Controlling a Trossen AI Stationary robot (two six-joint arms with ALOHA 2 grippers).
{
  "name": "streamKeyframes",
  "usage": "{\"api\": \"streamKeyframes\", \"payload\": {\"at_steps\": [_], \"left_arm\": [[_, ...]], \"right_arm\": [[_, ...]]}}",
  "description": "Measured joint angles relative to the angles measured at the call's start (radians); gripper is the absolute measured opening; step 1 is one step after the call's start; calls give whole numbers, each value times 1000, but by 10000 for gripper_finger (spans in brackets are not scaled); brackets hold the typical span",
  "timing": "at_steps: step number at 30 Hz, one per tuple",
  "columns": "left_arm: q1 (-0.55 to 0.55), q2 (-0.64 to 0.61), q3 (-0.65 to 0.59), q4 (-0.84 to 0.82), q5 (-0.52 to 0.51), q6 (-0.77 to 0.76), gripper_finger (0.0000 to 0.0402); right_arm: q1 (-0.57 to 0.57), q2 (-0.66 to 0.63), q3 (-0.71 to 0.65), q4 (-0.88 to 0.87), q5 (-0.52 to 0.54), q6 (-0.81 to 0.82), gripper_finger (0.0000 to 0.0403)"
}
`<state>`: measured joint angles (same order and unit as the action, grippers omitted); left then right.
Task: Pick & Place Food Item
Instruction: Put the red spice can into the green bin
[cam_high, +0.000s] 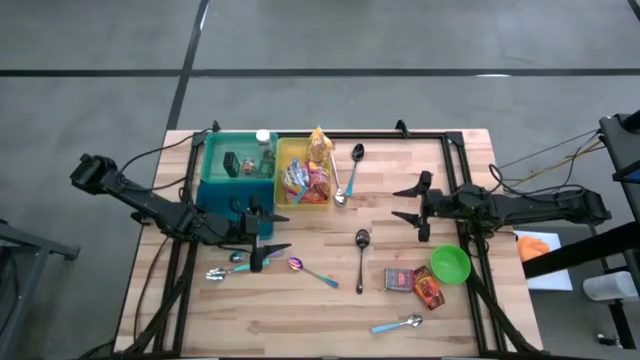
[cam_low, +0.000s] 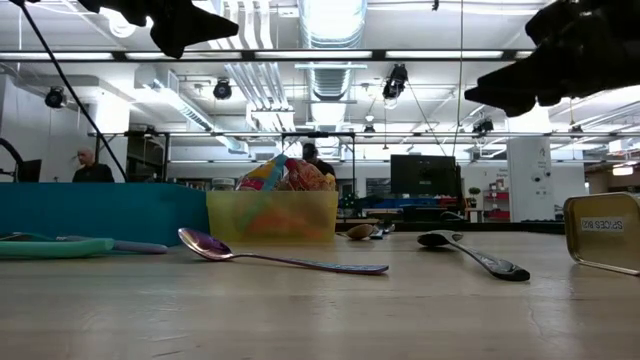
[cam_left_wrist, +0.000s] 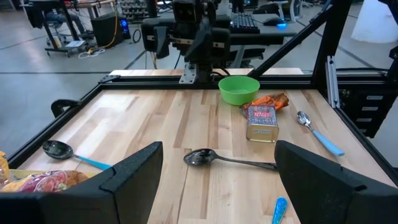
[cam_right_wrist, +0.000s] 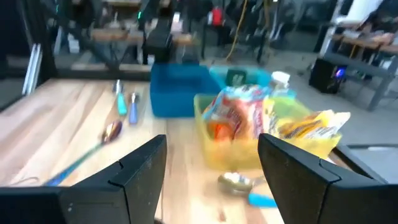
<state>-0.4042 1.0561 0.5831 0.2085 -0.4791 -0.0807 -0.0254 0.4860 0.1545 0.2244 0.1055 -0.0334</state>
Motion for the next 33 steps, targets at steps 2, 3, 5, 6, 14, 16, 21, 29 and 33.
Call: {"api": "streamKeyframes", "payload": {"at_steps": [2,3,5,6,14,16,21,29,33], "left_arm": [[0,0,0,0,0,0,310],[0,0,0,0,0,0,310],[0,0,0,0,0,0,310],[0,0,0,0,0,1,310],[0,0,0,-3,0,2,311],[0,0,0,-3,0,2,311],[0,0,0,-3,0,2,311],[0,0,0,-5,0,2,311],[0,0,0,-5,0,2,310]], "right_arm": [[12,28,42,-57,16,0,251],[19,46,68,-91,28,-2,251],[31,88,131,-185,42,1,251],[37,111,163,-245,49,11,251],[96,320,430,-749,42,271,251],[117,373,484,-832,43,343,251],[206,499,588,-1004,44,440,251],[397,635,748,-1229,135,748,251],[483,694,780,-1275,194,875,251]]}}
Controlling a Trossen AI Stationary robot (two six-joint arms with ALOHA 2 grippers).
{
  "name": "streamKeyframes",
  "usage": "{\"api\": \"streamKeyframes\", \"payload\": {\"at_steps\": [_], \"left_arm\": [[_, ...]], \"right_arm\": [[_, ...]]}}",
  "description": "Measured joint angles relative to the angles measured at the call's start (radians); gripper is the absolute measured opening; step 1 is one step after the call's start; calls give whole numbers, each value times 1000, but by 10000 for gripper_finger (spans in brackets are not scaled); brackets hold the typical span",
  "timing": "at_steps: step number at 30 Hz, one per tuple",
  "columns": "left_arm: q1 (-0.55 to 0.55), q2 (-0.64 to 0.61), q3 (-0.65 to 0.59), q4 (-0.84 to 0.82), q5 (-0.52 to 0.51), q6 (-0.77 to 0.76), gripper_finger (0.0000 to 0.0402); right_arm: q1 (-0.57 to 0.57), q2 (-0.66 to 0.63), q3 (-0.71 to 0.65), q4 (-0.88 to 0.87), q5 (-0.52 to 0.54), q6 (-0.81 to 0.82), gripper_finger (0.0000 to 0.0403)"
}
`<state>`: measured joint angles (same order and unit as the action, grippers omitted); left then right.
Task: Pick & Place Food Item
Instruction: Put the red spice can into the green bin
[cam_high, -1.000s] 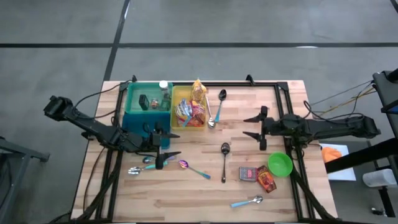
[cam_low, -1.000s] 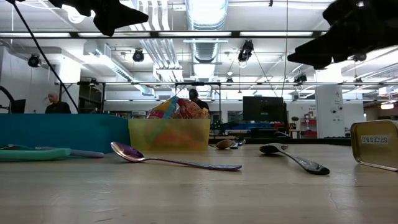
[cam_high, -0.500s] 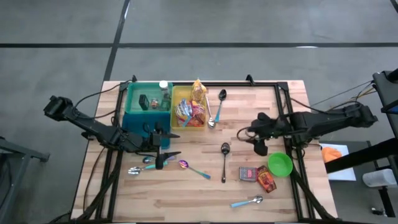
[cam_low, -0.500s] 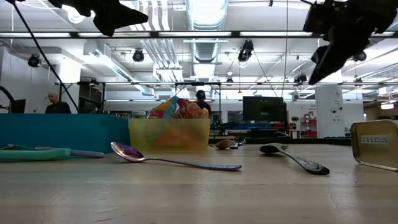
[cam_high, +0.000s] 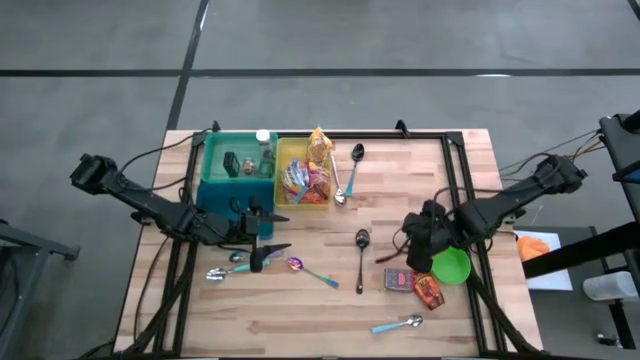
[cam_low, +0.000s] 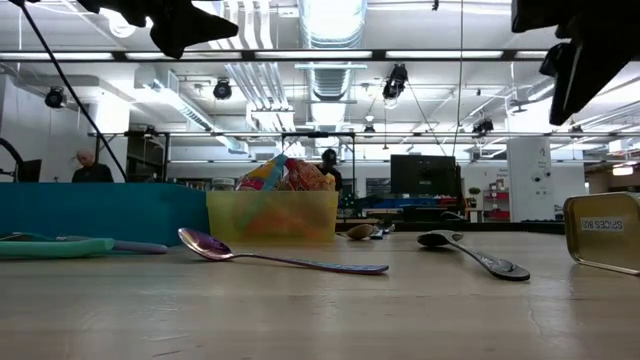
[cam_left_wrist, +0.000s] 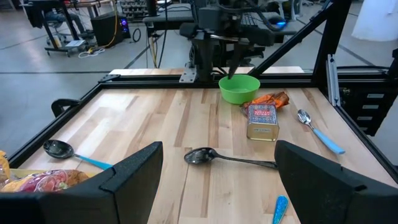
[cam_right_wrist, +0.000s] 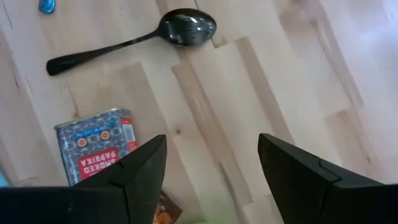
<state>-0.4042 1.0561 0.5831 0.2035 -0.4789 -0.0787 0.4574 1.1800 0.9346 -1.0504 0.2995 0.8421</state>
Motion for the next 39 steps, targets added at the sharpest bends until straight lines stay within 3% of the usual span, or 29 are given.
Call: {"api": "streamKeyframes", "payload": {"at_steps": [8,12,18,39], "left_arm": [[0,0,0,0,0,0,310],[0,0,0,-1,0,0,310],[0,0,0,-1,0,0,310],[0,0,0,-5,0,0,310]], "right_arm": [[146,95,103,-116,78,245,261],[206,159,160,-180,159,345,305],[221,249,236,-239,167,387,384],[278,310,239,-109,136,142,394]]}}
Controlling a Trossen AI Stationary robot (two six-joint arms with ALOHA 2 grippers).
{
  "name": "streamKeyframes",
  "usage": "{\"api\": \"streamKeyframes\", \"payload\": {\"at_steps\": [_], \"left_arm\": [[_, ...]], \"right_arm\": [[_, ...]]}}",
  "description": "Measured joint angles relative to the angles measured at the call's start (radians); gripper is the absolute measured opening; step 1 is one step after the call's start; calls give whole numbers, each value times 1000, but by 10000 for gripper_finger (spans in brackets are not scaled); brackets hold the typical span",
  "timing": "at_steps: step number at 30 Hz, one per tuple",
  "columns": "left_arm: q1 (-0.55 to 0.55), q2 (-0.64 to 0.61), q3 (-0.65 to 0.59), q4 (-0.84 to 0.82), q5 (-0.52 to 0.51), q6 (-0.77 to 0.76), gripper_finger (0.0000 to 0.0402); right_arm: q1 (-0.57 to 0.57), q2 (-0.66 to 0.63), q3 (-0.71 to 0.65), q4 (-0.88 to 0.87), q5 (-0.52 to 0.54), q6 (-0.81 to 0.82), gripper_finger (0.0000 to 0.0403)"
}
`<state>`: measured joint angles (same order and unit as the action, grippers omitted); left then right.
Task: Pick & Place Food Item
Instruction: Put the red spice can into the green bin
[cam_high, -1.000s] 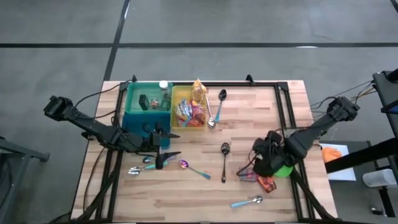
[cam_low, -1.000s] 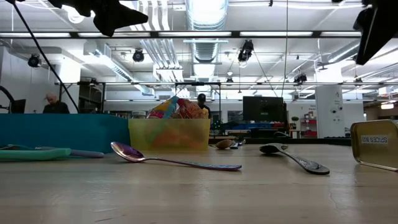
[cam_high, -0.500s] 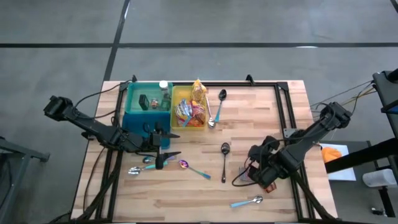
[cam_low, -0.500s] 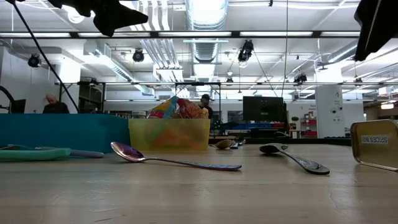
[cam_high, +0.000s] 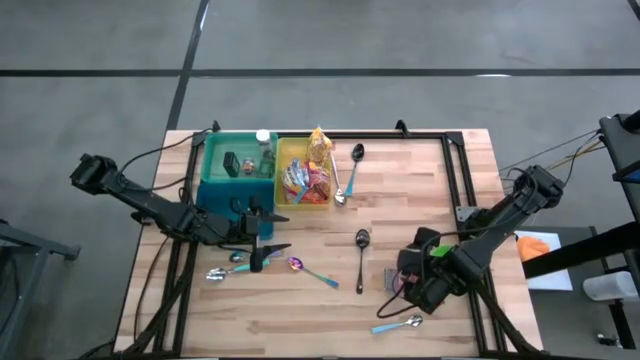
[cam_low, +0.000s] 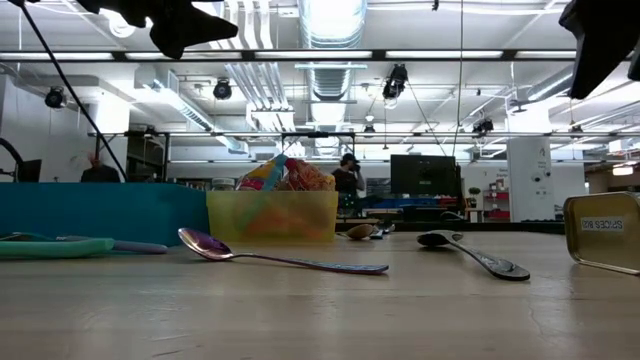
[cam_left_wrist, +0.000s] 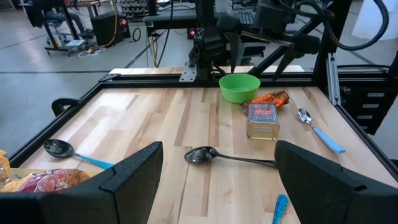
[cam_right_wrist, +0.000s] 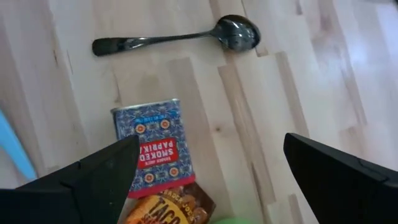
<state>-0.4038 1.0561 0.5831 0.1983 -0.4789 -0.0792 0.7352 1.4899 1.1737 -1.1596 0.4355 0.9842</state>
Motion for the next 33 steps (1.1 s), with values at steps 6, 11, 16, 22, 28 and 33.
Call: {"api": "streamKeyframes", "payload": {"at_steps": [6,11,16,22,28,33], "left_arm": [[0,0,0,-14,0,-1,310],[0,0,0,-19,0,-2,310],[0,0,0,-19,0,-2,310],[0,0,0,-19,0,-2,310],[0,0,0,-19,0,1,310],[0,0,0,-19,0,1,310]], "right_arm": [[22,0,-7,18,-13,2,394],[37,0,-44,53,-26,-24,394],[56,-2,-105,113,-25,-26,394],[85,-11,-177,197,-25,-10,394],[99,-15,-245,271,-25,17,394],[98,-15,-312,364,-24,19,394]]}}
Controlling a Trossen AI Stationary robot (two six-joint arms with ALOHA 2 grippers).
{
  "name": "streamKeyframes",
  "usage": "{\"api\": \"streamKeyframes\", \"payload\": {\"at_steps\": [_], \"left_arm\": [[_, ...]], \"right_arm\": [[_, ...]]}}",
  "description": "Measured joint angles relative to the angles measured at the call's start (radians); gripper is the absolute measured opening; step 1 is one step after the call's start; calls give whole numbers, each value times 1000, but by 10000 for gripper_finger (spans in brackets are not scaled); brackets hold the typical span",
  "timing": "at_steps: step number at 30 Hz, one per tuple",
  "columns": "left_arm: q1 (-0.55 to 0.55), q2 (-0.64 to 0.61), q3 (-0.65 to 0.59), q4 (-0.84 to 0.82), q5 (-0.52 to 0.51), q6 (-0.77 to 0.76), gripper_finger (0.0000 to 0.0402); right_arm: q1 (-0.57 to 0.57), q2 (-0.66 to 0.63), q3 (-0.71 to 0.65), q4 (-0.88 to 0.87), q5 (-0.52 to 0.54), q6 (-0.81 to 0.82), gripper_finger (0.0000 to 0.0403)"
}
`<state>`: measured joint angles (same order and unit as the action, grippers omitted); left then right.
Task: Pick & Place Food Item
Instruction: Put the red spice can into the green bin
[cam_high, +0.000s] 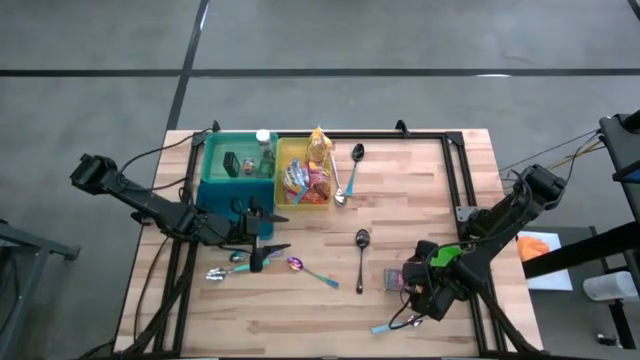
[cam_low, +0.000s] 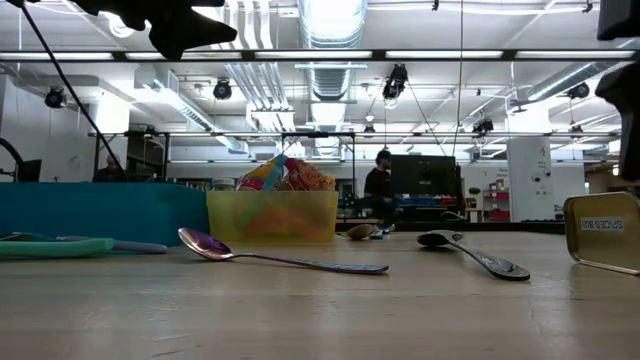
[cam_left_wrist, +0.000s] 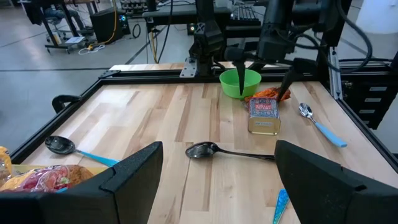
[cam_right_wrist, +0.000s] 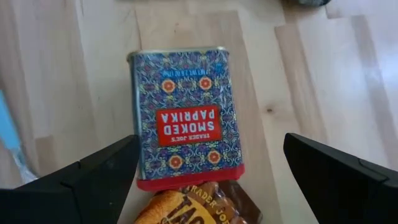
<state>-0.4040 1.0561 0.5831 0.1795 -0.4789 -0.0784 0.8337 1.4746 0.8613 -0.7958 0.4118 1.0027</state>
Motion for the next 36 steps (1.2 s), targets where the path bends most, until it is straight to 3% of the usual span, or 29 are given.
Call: {"api": "streamKeyframes", "payload": {"at_steps": [10,36], "left_arm": [[0,0,0,0,0,0,310],[0,0,0,0,0,0,310]], "right_arm": [[0,0,-87,129,-8,5,394],[-3,-13,-123,179,11,-38,394]]}}
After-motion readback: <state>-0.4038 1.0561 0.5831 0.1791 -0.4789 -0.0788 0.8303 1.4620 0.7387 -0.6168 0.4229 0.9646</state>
